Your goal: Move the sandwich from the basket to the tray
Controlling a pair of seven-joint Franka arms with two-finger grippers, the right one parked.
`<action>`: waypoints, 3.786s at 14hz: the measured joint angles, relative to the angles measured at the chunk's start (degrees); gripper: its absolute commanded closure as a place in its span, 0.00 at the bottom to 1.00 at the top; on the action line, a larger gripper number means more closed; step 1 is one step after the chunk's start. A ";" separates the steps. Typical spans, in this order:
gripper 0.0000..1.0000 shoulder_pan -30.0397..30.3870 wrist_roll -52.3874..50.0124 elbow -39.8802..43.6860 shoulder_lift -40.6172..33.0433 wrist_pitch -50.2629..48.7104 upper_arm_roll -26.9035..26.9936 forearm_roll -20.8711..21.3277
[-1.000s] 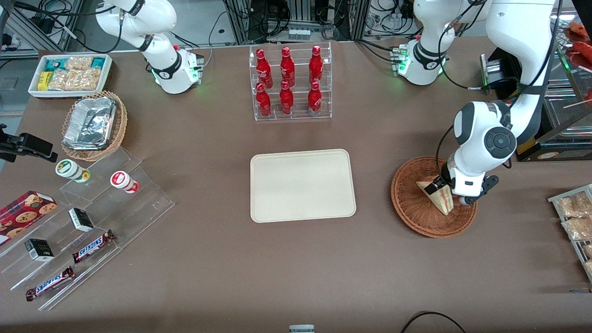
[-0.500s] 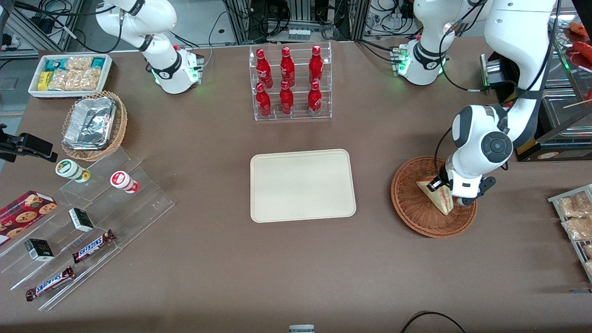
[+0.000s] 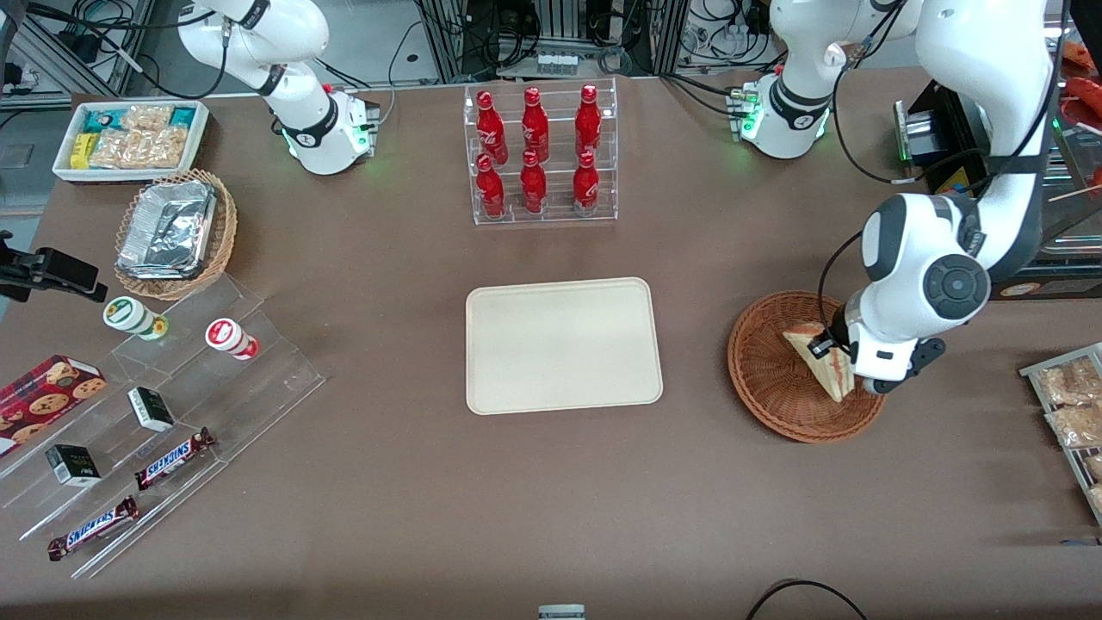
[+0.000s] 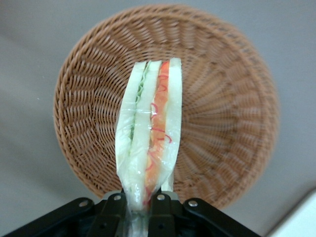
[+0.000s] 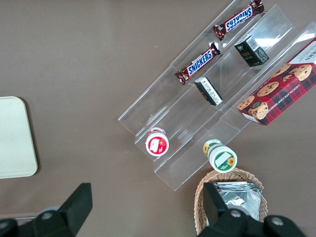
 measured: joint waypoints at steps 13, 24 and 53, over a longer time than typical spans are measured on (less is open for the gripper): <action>1.00 -17.45 4.20 12.71 5.96 -4.23 -0.73 -1.78; 1.00 -33.20 -9.74 30.14 24.37 -0.11 -0.82 -2.02; 0.00 -37.71 -17.50 38.64 26.16 -7.10 -0.64 -2.02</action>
